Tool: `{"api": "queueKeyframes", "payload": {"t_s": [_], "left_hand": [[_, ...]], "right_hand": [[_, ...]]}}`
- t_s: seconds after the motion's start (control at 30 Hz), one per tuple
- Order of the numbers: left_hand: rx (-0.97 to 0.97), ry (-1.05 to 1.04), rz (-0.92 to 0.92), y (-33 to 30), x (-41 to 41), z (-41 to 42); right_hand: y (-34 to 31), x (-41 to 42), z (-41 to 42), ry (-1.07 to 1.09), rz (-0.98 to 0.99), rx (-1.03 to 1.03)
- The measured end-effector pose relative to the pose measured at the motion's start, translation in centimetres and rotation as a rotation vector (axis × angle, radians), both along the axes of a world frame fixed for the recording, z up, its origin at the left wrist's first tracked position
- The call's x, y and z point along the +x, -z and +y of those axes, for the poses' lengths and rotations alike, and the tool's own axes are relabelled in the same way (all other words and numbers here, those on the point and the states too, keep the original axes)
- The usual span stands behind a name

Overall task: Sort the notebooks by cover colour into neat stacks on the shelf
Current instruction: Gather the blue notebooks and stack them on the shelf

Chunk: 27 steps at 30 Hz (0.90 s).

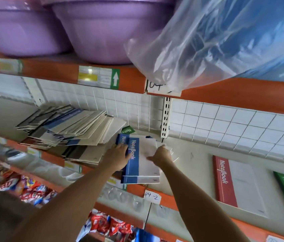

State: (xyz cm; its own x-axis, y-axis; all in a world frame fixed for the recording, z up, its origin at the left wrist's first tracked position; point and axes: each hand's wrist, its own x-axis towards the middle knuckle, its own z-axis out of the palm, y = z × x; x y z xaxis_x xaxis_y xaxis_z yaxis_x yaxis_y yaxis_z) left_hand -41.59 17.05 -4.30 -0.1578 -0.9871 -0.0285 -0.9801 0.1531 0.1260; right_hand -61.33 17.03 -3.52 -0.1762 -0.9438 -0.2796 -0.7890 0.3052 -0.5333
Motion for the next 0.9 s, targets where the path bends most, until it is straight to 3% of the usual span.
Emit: {"api": "queueKeyframes", "payload": {"t_s": [0.13, 0.4, 0.47, 0.57, 0.8, 0.9], "left_hand": [[0.076, -0.066, 0.038, 1.0, -0.8, -1.7], [-0.138, -0.088, 0.153, 2.7, -0.1, -2.2], [-0.168, -0.076, 0.204, 2.9, 0.0, -1.8], [-0.172, -0.122, 0.299, 2.5, 0.1, -1.6], [-0.169, -0.13, 0.565, 0.2, -0.6, -1.7], [-0.132, -0.128, 0.565, -0.7, -0.1, -1.6]], "right_hand": [[0.5, -1.9, -1.2, 0.125, -0.127, 0.043], [1.2, -2.1, -0.7, 0.275, -0.513, 0.083], [1.7, -1.3, -0.4, 0.272, -0.482, 0.054], [2.3, -0.4, -0.1, 0.236, -0.284, 0.004], [-0.3, -0.1, 1.9, 0.177, -0.417, -0.081], [-1.6, 0.3, 2.7, 0.175, -0.409, -0.103]]}}
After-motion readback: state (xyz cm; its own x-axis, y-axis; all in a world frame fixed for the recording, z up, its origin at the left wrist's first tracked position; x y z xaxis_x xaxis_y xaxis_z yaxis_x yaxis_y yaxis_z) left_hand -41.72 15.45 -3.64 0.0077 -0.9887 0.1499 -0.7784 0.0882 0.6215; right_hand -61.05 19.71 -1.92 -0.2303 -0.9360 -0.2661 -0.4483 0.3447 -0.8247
